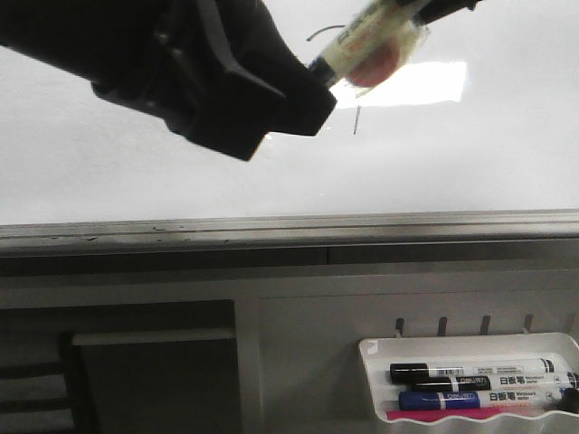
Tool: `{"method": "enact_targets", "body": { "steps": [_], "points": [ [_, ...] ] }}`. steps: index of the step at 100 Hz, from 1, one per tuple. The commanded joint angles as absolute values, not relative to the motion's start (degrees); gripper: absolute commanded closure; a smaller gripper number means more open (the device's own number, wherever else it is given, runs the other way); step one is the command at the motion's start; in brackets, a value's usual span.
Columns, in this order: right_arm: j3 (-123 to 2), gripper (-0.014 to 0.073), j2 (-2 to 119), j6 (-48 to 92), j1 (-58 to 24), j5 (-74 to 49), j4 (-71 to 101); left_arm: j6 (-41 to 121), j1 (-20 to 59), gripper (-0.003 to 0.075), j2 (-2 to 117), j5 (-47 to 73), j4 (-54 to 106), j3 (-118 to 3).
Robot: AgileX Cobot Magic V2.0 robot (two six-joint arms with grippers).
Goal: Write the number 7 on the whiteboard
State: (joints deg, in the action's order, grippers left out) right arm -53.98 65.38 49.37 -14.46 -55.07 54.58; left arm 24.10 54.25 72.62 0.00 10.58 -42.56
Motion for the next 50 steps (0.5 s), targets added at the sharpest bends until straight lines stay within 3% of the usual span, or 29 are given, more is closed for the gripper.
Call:
{"method": "enact_targets", "body": {
  "steps": [1,9,19,26,38,45,50],
  "points": [
    [-55.7,0.0643,64.0,49.5,-14.5,-55.6,56.9,23.9,54.6,0.0655,71.5,-5.3,10.7,-44.6],
    [-55.7,0.0643,64.0,49.5,-14.5,-55.7,57.1,23.9,54.6,0.0738,71.5,-5.1,10.7,-44.6],
    [-55.7,0.0588,64.0,49.5,-14.5,-56.2,57.3,23.9,54.6,0.0741,71.5,-5.1,10.9,-44.6],
    [-55.7,0.0465,64.0,49.5,-14.5,-56.3,57.3,23.9,54.6,0.0741,71.5,-5.1,11.0,-44.6],
    [-55.7,0.0172,64.0,49.5,-14.5,-55.9,57.3,23.6,54.4,0.0741,71.3,-5.1,12.3,-44.6],
    [-55.7,0.0083,63.4,49.5,-14.1,-55.9,57.3,23.6,54.0,0.0741,71.2,-4.9,14.5,-44.6],
    [-55.7,0.0075,62.4,49.5,-13.3,-56.1,57.2,23.6,53.6,0.0741,70.3,-4.5,15.8,-44.6]
  ]
}}
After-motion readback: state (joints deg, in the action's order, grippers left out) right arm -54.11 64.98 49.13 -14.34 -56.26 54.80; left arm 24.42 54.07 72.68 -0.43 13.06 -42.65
